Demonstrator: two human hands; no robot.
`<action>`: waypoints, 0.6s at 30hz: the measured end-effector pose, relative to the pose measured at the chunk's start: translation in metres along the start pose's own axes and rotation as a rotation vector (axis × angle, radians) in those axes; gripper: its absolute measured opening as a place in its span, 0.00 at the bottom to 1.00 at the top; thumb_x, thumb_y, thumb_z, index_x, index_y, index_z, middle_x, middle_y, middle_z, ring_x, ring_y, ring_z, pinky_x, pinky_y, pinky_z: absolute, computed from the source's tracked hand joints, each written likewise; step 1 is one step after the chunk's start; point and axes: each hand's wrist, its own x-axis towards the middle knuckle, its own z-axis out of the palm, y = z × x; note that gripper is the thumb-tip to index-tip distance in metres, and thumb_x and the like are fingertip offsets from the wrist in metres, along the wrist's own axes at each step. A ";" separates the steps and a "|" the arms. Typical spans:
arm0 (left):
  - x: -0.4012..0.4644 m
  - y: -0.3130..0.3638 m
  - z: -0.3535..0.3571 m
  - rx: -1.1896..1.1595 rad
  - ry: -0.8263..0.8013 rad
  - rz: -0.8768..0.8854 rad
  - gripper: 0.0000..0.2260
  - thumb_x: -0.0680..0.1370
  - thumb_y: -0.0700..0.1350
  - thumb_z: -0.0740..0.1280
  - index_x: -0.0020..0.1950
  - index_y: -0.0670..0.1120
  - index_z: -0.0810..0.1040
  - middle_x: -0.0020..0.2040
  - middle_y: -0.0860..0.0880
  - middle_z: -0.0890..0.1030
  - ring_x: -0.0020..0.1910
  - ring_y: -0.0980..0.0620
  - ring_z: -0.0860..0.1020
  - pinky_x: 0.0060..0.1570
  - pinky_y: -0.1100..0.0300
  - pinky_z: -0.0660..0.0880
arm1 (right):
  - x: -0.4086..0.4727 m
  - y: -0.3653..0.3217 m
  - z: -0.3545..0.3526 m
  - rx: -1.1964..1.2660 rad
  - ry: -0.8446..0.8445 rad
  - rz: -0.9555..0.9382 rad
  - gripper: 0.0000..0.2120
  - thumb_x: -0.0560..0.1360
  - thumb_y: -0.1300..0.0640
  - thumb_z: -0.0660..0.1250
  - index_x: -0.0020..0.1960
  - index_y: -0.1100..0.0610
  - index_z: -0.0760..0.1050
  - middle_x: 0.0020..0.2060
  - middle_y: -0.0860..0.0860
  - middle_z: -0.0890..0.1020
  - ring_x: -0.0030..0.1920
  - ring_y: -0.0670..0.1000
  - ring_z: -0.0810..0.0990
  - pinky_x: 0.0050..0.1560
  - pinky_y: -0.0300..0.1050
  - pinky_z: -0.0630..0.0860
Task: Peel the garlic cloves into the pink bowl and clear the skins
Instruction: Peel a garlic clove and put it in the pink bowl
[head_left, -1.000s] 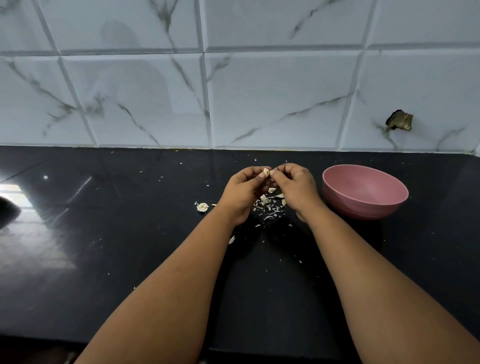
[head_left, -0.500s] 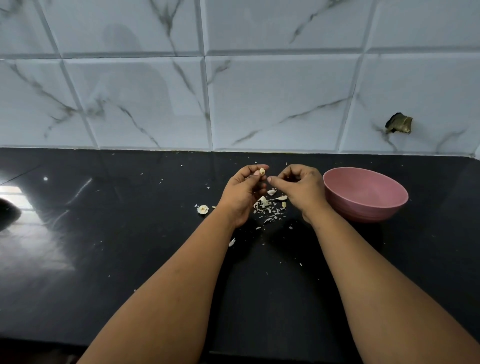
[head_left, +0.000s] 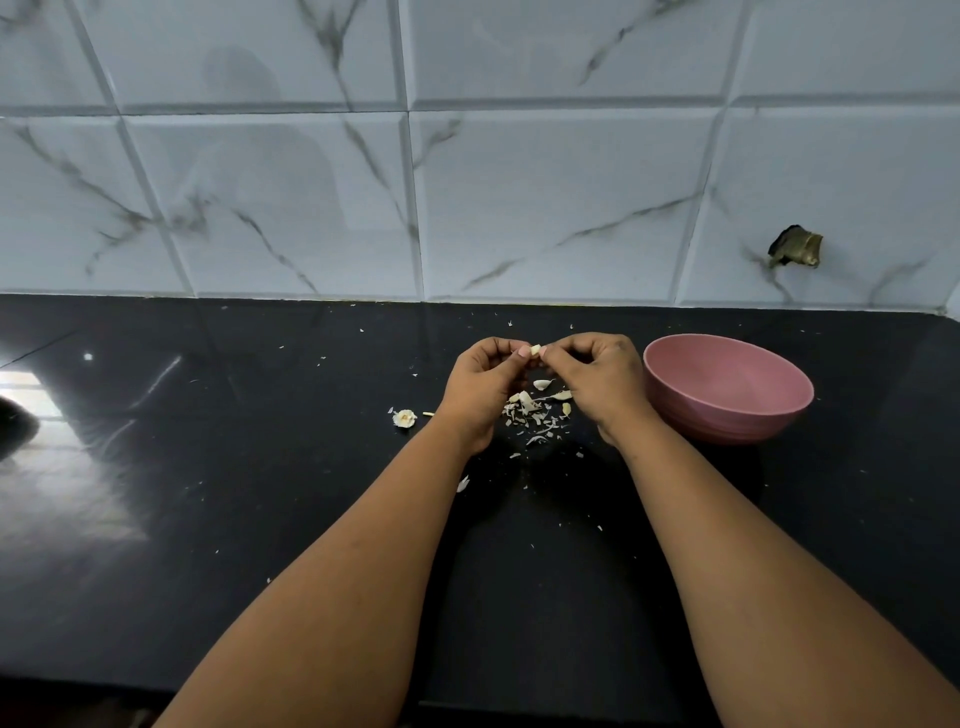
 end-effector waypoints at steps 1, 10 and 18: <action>0.000 0.000 0.000 -0.001 0.001 0.001 0.02 0.80 0.36 0.66 0.47 0.40 0.77 0.37 0.48 0.81 0.30 0.61 0.78 0.33 0.68 0.74 | 0.000 0.000 0.000 -0.007 0.005 0.000 0.04 0.70 0.55 0.73 0.37 0.51 0.84 0.31 0.43 0.84 0.34 0.42 0.82 0.35 0.32 0.74; 0.000 -0.002 0.000 0.022 0.012 0.013 0.03 0.78 0.36 0.69 0.44 0.40 0.78 0.32 0.50 0.82 0.30 0.59 0.78 0.35 0.67 0.75 | 0.000 0.000 -0.001 -0.042 0.039 -0.049 0.06 0.68 0.49 0.70 0.33 0.46 0.82 0.31 0.43 0.84 0.33 0.42 0.81 0.36 0.37 0.77; 0.000 -0.004 0.000 0.037 -0.002 0.032 0.04 0.78 0.35 0.68 0.44 0.41 0.77 0.32 0.51 0.82 0.32 0.58 0.80 0.37 0.66 0.76 | 0.002 0.003 -0.002 -0.089 0.037 -0.061 0.06 0.70 0.54 0.72 0.34 0.49 0.82 0.31 0.45 0.83 0.32 0.41 0.78 0.34 0.36 0.74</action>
